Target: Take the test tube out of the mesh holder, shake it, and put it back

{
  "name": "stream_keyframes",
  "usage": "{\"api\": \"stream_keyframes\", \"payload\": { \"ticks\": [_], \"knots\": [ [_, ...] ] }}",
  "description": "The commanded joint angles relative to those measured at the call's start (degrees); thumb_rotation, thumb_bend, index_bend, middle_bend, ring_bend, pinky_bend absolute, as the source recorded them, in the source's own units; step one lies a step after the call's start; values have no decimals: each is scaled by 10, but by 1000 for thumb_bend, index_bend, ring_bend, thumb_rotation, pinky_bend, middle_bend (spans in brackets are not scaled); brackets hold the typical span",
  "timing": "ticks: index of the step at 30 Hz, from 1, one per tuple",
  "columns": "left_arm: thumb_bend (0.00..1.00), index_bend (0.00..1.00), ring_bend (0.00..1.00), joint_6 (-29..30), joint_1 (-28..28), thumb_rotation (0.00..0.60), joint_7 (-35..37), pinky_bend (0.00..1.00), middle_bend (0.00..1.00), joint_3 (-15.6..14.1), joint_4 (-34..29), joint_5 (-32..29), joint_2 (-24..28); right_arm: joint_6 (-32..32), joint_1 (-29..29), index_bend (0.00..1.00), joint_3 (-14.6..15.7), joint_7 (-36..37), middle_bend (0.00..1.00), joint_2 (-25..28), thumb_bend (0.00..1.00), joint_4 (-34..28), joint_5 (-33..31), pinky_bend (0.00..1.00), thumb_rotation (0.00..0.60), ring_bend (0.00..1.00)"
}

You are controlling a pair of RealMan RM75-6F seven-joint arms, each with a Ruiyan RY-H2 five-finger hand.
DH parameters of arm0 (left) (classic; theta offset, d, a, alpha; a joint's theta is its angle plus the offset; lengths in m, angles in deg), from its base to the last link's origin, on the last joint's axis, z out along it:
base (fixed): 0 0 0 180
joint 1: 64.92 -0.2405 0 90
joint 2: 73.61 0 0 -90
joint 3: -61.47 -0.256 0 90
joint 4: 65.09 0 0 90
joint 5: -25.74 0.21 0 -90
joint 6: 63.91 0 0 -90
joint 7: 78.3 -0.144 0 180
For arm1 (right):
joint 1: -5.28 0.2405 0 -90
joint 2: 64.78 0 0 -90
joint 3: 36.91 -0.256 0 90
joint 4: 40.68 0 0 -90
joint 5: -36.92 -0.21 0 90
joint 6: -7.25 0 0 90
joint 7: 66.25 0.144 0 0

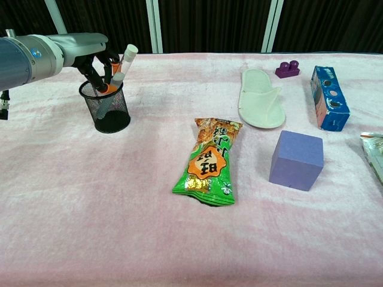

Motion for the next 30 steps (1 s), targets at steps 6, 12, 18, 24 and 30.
{"api": "stream_keyframes", "payload": {
  "ticks": [6,12,18,24,30],
  "knots": [
    [384,533,158,-6,-9,600,14,92,532,-1,1,19,4,1,0,26,0,0,26,1,178,0,1,158,600,189],
    [392,535,158,-3,-14,600,14,92,533,-1,-4,26,9,-2,1,26,0,1,26,0,178,3,0,158,600,189],
    [398,536,158,-4,-18,600,18,92,533,-3,-1,33,9,-2,1,26,0,2,26,1,178,3,2,157,600,189],
    [399,536,158,-7,-20,600,20,92,533,-3,0,40,6,-1,1,26,0,5,26,2,179,3,3,158,600,189],
    [416,537,158,-1,-20,600,14,92,533,1,-17,42,12,-2,1,26,0,7,26,3,178,4,3,157,600,189]
  ]
}}
